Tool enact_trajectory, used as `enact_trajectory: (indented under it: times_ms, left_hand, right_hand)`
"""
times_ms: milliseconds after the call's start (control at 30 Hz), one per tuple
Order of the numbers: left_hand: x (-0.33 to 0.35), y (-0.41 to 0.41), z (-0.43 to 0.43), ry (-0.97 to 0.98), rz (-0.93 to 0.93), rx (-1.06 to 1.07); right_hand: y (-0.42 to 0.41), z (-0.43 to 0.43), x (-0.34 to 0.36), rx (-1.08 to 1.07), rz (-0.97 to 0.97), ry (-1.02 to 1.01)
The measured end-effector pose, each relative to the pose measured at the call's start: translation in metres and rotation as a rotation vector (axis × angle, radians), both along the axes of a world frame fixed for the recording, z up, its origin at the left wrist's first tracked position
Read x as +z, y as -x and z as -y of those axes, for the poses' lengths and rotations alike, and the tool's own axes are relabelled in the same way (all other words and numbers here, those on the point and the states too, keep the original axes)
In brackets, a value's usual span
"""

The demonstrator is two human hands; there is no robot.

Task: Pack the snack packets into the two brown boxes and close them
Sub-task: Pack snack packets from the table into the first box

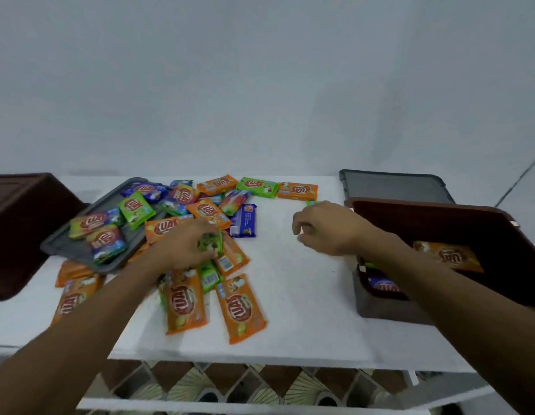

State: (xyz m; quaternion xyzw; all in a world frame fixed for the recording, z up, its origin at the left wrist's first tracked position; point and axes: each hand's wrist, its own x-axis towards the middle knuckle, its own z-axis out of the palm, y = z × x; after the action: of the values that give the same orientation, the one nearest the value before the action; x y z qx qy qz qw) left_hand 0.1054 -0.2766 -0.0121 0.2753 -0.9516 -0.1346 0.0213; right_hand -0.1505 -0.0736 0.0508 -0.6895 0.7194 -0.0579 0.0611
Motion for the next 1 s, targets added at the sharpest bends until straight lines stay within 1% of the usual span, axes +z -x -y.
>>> enact_trajectory:
  times_ms: [33, 100, 167, 233, 333, 433, 567, 667, 733, 800, 900, 1000]
  left_hand:
    - [-0.004, -0.012, 0.008, 0.024, 0.029, 0.009]
    - [-0.012, -0.026, 0.017, 0.016, 0.009, 0.019]
    - [-0.021, -0.032, 0.020, 0.002, -0.073, 0.028]
    - [-0.031, -0.036, 0.019, -0.018, -0.161, 0.043]
    - [-0.043, -0.037, 0.019, -0.010, -0.211, 0.042]
    - [-0.047, -0.036, 0.019, 0.027, -0.221, 0.041]
    - [-0.047, -0.029, 0.017, 0.180, -0.250, -0.030]
    - [-0.047, -0.018, 0.015, 0.343, -0.294, -0.060]
    - [-0.043, -0.007, 0.016, 0.427, -0.293, -0.064]
    - [-0.038, 0.002, 0.019, 0.467, -0.271, -0.072]
    - [-0.033, 0.007, 0.020, 0.474, -0.247, -0.088]
    - [-0.028, -0.004, 0.013, 0.389, -0.168, -0.027]
  right_hand:
    - [-0.017, 0.008, -0.004, 0.008, 0.011, -0.069]
    - [-0.047, 0.020, -0.015, 0.029, 0.017, -0.191]
    - [-0.075, 0.027, -0.035, 0.032, 0.053, -0.275]
    - [-0.100, 0.030, -0.060, -0.024, 0.121, -0.317]
    - [-0.124, 0.028, -0.088, -0.142, 0.138, -0.289]
    - [-0.127, 0.030, -0.093, -0.220, 0.188, -0.291]
    - [-0.124, 0.035, -0.087, -0.298, 0.243, -0.324]
    - [-0.116, 0.036, -0.085, -0.378, 0.259, -0.313]
    - [-0.108, 0.036, -0.087, -0.441, 0.246, -0.287]
    - [-0.101, 0.035, -0.087, -0.495, 0.206, -0.241]
    - [-0.095, 0.034, -0.090, -0.516, 0.150, -0.196]
    - [-0.089, 0.034, -0.091, -0.473, 0.193, -0.242]
